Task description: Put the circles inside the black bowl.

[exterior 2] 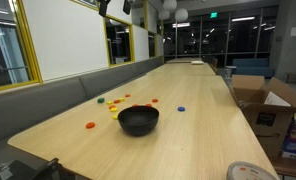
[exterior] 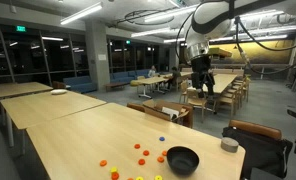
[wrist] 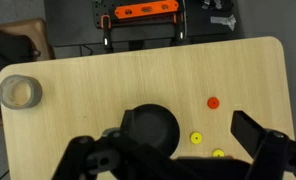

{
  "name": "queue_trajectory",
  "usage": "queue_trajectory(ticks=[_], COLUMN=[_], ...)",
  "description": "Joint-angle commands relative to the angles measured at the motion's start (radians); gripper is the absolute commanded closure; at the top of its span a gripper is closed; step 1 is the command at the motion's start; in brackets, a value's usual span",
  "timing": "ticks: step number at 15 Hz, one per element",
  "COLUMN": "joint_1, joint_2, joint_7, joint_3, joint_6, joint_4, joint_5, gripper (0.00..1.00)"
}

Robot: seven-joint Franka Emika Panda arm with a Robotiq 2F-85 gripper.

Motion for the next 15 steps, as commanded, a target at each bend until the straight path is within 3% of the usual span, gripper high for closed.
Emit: queue_trajectory(ticks=[1, 10, 15], joint_1=[-0.007, -0.007, 0.002], joint_2=[0.001, 0.000, 0.029], joint_7=[-0.002, -0.015, -0.028], joint_3=[0.006, 0.004, 0.009], joint_6=[0.000, 0.048, 0.290], joint_4=[0.004, -0.022, -0.144], joint_5=[0.001, 0.008, 0.032], gripper=[0.00, 0.00, 0.00])
